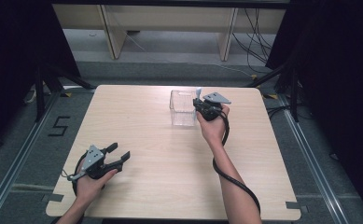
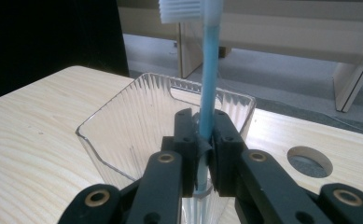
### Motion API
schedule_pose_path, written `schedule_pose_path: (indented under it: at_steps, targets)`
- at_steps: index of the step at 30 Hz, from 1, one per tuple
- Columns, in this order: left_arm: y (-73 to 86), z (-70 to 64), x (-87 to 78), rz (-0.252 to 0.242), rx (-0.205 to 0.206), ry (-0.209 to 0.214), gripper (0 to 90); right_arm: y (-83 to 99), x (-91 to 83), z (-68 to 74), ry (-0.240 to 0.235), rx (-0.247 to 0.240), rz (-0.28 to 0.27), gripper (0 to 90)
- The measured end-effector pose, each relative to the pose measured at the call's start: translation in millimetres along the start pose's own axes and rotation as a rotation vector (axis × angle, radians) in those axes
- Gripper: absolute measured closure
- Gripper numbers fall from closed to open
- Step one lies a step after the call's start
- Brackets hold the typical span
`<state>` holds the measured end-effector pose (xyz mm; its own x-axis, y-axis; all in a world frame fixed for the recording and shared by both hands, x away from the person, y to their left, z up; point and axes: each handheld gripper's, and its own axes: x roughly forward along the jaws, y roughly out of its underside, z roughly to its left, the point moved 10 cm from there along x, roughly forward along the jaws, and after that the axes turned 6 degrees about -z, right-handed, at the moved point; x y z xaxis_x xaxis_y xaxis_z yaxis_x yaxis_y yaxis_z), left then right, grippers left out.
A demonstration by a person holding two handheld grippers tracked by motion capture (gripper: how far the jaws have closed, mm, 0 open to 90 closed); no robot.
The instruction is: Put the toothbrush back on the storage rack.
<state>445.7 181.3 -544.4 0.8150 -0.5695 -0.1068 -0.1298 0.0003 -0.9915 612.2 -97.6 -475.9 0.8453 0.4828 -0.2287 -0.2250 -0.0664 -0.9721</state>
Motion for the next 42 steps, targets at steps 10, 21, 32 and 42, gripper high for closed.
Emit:
schedule_pose_path:
  at_steps: [10,21,32,42]
  targets:
    - [0.0,-0.1,0.0,0.0,0.001,0.0,32.5,3.7,0.0,-0.4,0.003,0.005,0.009,83.0]
    - [0.0,0.1,0.0,0.0,-0.001,0.001,32.5,9.4,1.6,-1.0,0.01,0.003,0.018,83.0]
    - [0.0,0.1,0.0,0.0,0.0,0.001,32.5,12.6,2.8,-0.9,0.005,0.019,0.024,82.8]
    - [0.2,0.0,0.1,0.004,0.002,0.0,32.6,10.8,2.3,-1.5,0.003,0.015,0.02,80.7]
